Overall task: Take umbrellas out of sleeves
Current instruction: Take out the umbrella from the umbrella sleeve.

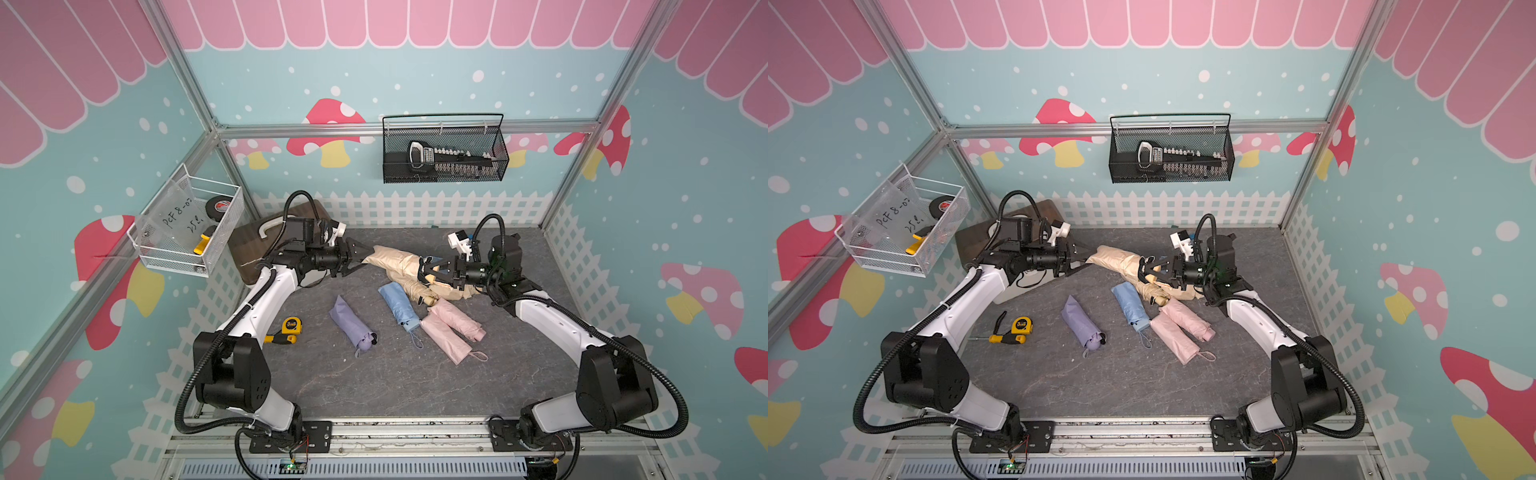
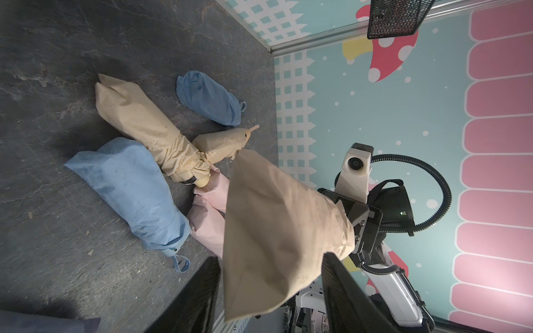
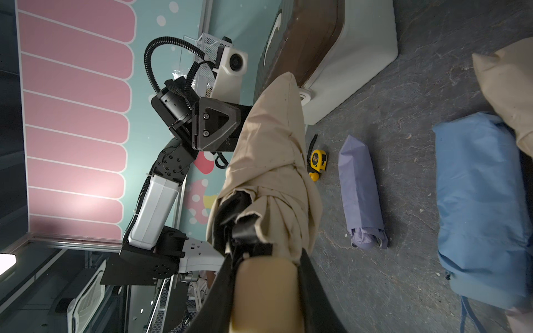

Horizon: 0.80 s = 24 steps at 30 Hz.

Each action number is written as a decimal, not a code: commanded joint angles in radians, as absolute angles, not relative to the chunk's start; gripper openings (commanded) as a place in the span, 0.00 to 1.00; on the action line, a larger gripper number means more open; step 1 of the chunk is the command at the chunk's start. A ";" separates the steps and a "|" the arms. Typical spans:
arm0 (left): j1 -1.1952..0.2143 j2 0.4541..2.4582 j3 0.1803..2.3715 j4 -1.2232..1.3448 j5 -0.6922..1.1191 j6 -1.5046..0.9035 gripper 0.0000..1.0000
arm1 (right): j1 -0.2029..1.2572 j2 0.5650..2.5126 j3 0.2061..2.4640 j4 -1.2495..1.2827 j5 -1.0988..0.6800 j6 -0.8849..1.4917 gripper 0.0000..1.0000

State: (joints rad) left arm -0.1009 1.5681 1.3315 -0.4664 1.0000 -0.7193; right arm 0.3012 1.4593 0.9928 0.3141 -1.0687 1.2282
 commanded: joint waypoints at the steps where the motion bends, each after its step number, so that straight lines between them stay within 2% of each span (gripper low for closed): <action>1: -0.101 1.575 1.358 -0.499 1.022 -0.677 0.50 | 0.305 1.461 1.037 0.370 -1.101 1.237 0.00; 10: -0.101 1.592 1.365 -0.498 1.017 -0.678 0.19 | 0.310 1.462 1.034 0.369 -1.108 1.238 0.00; 13: -0.101 1.594 1.367 -0.499 1.020 -0.681 0.01 | 0.310 1.460 1.027 0.370 -1.106 1.237 0.00; 24: -0.060 1.545 1.349 -0.582 0.836 -0.650 0.00 | 0.307 1.443 0.997 0.363 -1.089 1.222 0.00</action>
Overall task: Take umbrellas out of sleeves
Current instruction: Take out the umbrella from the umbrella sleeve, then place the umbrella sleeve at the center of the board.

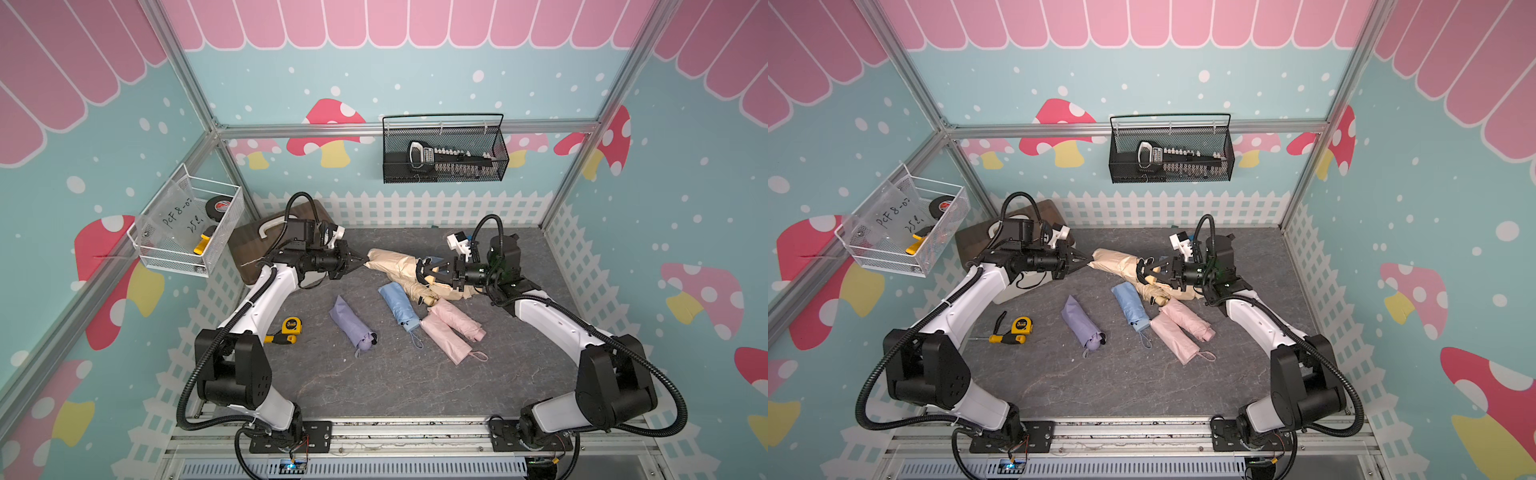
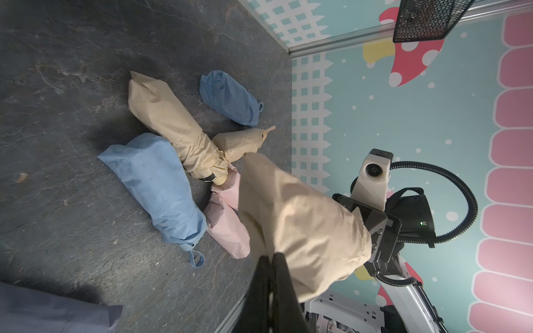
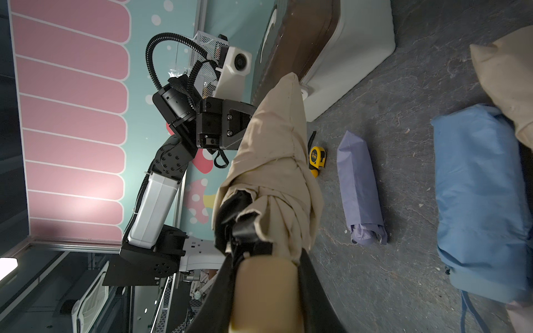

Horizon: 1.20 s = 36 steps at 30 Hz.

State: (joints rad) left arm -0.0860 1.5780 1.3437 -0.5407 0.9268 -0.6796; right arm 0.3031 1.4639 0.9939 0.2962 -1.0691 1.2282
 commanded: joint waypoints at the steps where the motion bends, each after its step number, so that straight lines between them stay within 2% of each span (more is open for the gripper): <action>1: -0.055 1.542 1.347 -0.580 0.833 -0.649 0.00 | 0.307 1.441 0.995 0.362 -1.089 1.221 0.00; 19: 0.045 1.506 1.292 -0.516 0.825 -0.696 0.00 | 0.236 1.337 0.920 0.315 -1.073 1.196 0.00; 25: 0.058 1.497 1.285 -0.496 0.836 -0.705 0.00 | 0.125 1.269 0.914 0.266 -1.031 1.178 0.00; 36: 0.052 1.490 1.264 -0.396 0.905 -0.768 0.00 | 0.090 1.293 1.014 0.278 -1.055 1.185 0.00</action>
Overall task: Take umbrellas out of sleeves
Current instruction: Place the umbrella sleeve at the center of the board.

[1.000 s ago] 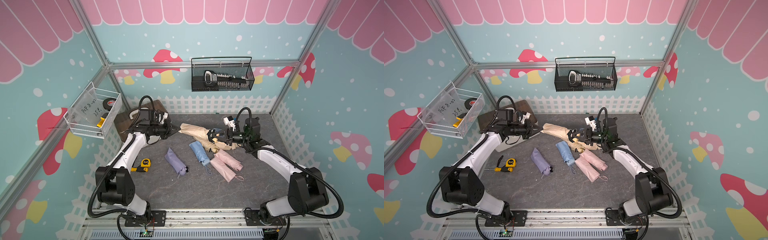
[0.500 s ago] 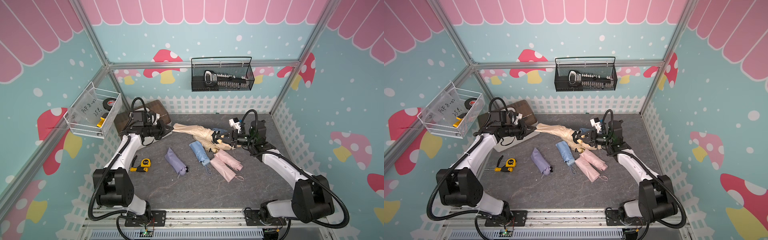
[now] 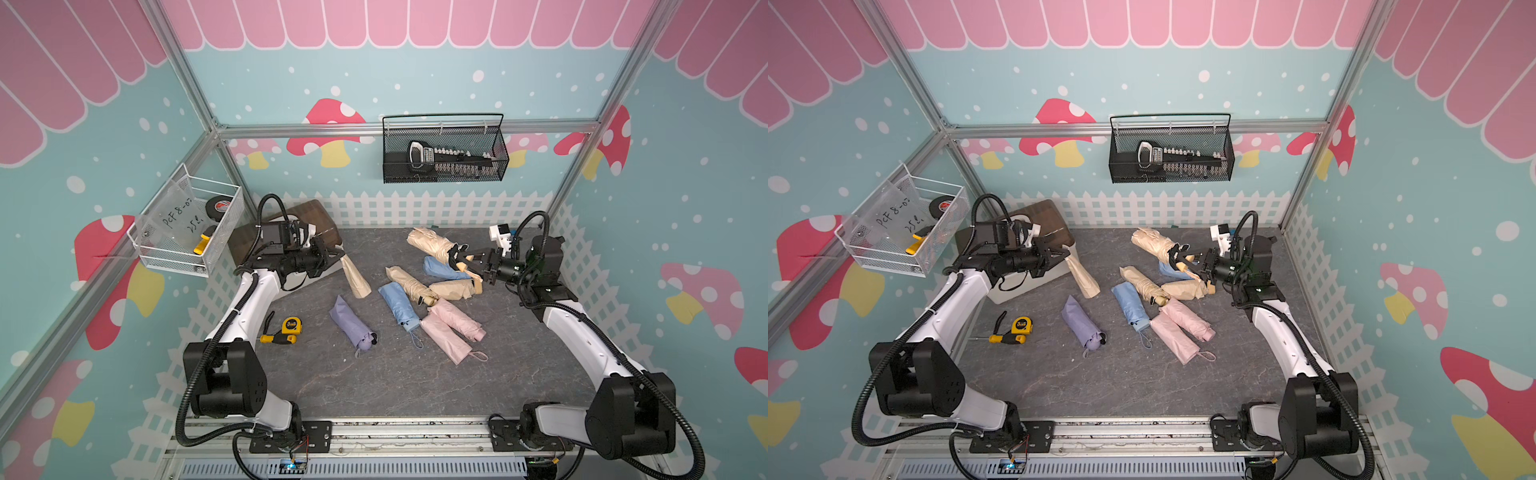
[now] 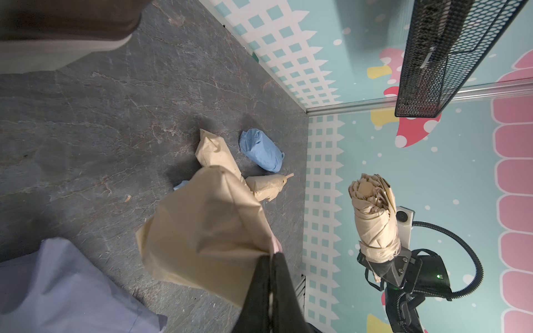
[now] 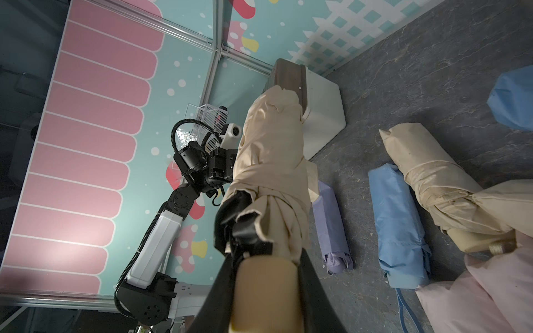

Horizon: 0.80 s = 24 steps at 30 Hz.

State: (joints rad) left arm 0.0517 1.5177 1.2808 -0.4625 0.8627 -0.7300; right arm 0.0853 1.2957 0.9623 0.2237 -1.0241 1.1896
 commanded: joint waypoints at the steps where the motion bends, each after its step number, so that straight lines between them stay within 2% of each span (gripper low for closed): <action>1: 0.046 1.490 1.263 -0.377 0.914 -0.780 0.00 | 0.092 1.296 1.015 0.279 -1.055 1.184 0.00; 6: -0.038 1.516 1.276 -0.263 0.889 -0.852 0.00 | 0.097 1.300 1.012 0.280 -1.045 1.178 0.00; 11: -0.188 1.636 1.359 -0.122 0.849 -0.945 0.00 | 0.089 1.292 1.007 0.269 -1.000 1.179 0.00; 15: -0.306 1.743 1.445 -0.043 0.822 -0.998 0.00 | 0.064 1.198 0.956 0.201 -0.804 1.118 0.00; 19: -0.427 1.881 1.542 0.064 0.817 -1.078 0.00 | 0.027 1.031 0.940 -0.034 -0.548 0.993 0.00; 24: -0.564 2.103 1.759 0.165 0.832 -1.161 0.00 | -0.008 0.884 0.926 -0.212 -0.369 0.939 0.00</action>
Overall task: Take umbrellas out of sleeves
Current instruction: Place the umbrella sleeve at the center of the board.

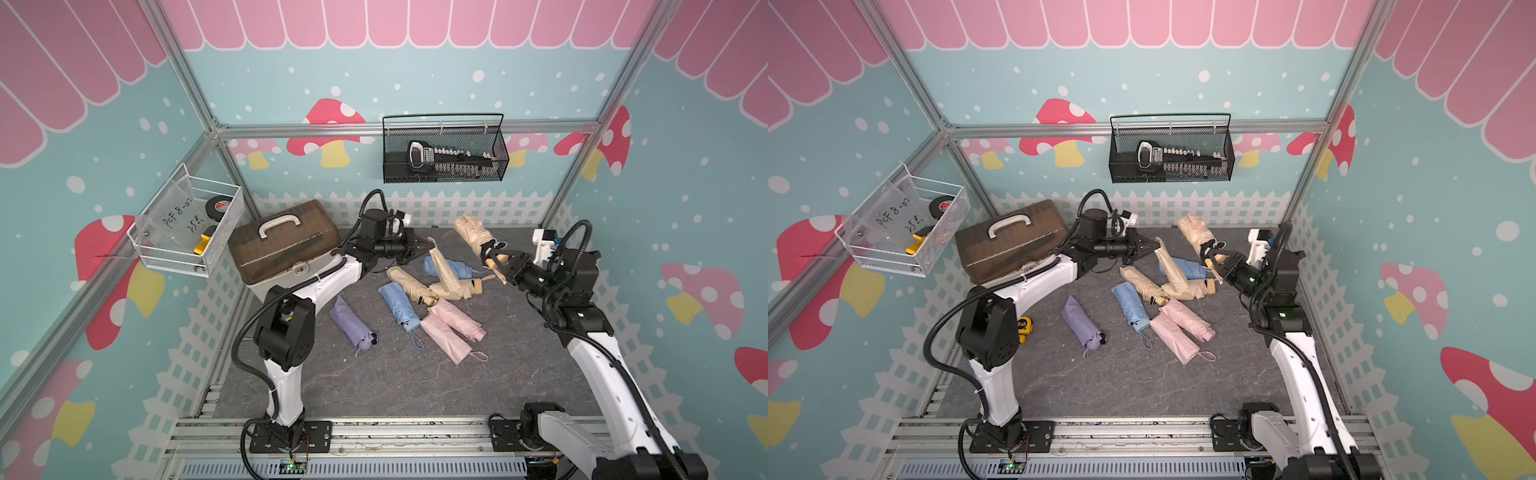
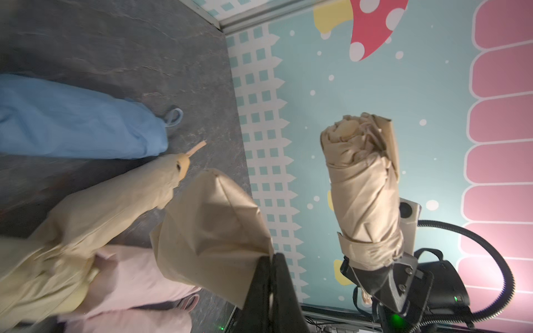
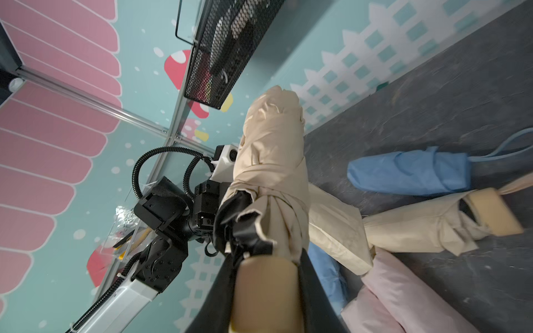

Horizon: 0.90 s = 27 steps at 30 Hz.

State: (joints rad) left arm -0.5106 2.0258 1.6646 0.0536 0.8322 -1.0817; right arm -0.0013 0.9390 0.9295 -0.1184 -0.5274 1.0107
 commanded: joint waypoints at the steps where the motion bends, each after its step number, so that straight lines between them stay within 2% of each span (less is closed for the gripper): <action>1: -0.589 2.155 1.815 0.174 0.834 -1.175 0.00 | -0.011 0.858 0.924 -0.249 -0.339 0.932 0.00; 5: -0.656 2.340 1.998 0.249 0.824 -1.265 0.00 | -0.030 0.794 0.946 -0.376 -0.252 0.902 0.00; 15: -0.743 2.557 2.110 0.302 0.788 -1.318 0.00 | -0.051 0.748 0.947 -0.531 -0.170 0.869 0.00; 27: -0.792 2.686 2.235 0.055 0.739 -1.230 0.00 | -0.116 0.732 0.818 -0.532 -0.243 0.885 0.00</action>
